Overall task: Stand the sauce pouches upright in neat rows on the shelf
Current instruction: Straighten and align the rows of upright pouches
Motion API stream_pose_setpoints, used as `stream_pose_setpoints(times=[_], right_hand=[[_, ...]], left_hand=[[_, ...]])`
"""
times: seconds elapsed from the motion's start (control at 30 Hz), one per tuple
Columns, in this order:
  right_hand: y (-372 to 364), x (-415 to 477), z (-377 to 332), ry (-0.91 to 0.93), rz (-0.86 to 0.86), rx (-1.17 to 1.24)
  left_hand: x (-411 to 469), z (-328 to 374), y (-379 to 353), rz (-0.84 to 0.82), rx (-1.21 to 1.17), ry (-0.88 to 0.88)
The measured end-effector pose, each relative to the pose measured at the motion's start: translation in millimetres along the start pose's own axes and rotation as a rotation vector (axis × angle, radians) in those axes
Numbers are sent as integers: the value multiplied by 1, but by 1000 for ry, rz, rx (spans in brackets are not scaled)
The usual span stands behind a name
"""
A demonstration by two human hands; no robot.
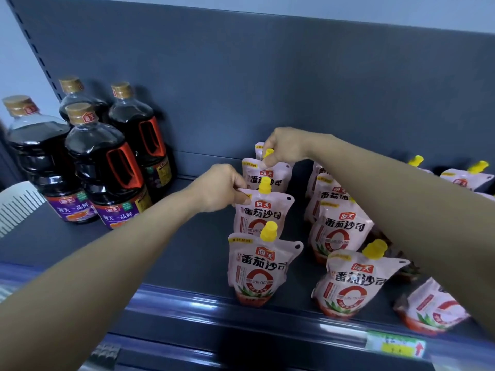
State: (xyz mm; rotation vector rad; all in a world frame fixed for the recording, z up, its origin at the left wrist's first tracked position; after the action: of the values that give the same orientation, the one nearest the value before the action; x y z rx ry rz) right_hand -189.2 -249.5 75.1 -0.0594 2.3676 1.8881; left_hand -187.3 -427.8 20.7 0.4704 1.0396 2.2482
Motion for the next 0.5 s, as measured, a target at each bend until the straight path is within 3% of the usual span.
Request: stream_pose_setpoints(times=[0.17,0.3,0.4,0.5], right_hand=[[11,-7,3,-19,28,206],[19,-7,8,-36,217,148],[24,-4,19,-91,352,112],[26,-1,27,-137,356,61]], left_hand=[[2,-1,2,-18,19,-9],[3,-2,3,-63,24,-20],[-2,2,13,-159,-100,5],[3,0,30,-42,-260,29]])
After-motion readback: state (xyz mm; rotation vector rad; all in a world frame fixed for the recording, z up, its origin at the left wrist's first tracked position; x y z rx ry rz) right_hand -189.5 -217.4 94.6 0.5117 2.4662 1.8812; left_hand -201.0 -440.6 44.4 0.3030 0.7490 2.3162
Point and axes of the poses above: each hand's wrist, its own x-axis towards the middle knuckle, its own y-axis out of the back of the hand, z = x × y, the point moved 1 cm from there along x, towards the middle knuckle, and after that the axes turned 4 degrees about z, right-handed, at the moved point
